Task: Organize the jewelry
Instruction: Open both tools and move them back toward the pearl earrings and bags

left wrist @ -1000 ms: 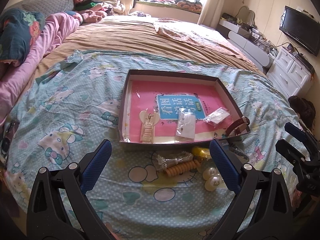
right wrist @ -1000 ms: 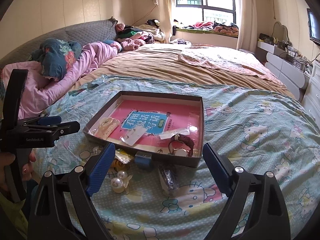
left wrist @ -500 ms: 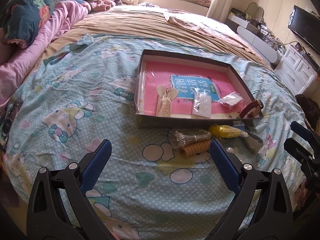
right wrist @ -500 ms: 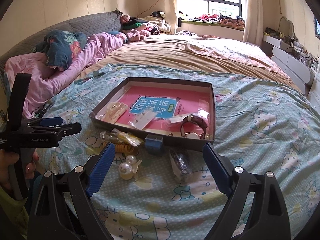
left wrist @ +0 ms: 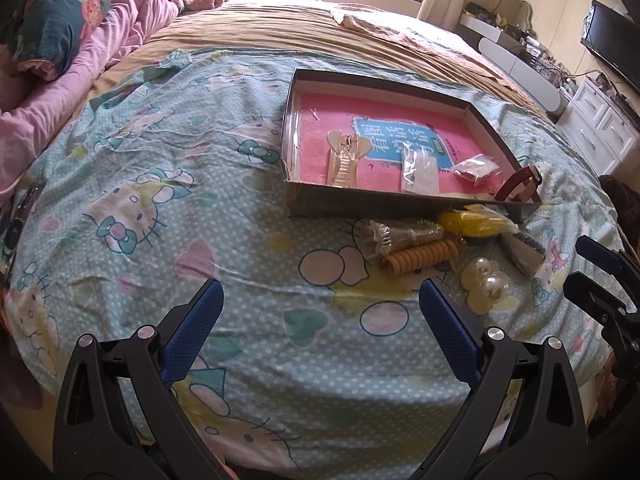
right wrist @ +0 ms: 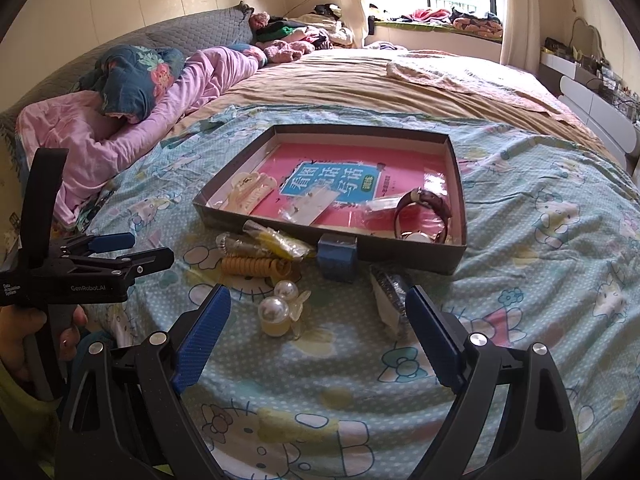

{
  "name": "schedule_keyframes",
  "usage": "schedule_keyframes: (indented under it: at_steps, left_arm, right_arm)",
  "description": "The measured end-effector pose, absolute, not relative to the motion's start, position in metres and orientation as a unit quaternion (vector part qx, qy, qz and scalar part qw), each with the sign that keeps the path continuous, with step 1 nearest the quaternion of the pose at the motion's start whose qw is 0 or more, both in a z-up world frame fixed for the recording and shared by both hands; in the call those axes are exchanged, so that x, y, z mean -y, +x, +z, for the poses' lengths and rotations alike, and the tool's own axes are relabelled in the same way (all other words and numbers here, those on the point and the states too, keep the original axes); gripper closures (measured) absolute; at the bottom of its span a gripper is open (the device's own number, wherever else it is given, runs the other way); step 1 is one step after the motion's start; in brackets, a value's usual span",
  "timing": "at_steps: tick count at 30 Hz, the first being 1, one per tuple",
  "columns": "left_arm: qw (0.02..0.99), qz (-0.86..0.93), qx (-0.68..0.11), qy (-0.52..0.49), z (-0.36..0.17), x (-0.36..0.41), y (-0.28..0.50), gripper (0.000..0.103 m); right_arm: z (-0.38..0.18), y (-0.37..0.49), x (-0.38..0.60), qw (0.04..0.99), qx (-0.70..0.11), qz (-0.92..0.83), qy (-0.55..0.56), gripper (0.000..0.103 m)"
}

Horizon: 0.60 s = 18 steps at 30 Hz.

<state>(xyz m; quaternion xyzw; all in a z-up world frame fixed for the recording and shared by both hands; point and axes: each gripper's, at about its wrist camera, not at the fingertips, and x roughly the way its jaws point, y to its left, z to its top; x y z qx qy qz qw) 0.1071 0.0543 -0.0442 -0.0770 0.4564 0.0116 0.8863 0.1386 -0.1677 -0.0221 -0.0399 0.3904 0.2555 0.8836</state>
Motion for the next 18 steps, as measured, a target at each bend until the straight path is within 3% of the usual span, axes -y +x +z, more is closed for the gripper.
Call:
schedule_keyframes:
  at_steps: [5, 12, 18]
  left_arm:
    - [0.883, 0.005, -0.461, -0.083, -0.050, -0.057, 0.108, 0.014]
    - [0.876, -0.014, -0.472, -0.099, -0.056, -0.058, 0.114, 0.040]
    - [0.870, -0.032, -0.479, -0.115, -0.057, -0.053, 0.128, 0.043]
  right_arm:
    - [-0.036, 0.143, 0.161, 0.871, -0.413, 0.265, -0.032, 0.022]
    - [-0.061, 0.157, 0.147, 0.843, -0.461, 0.279, -0.005, 0.033]
    - [-0.077, 0.167, 0.135, 0.829, -0.484, 0.281, 0.002, 0.041]
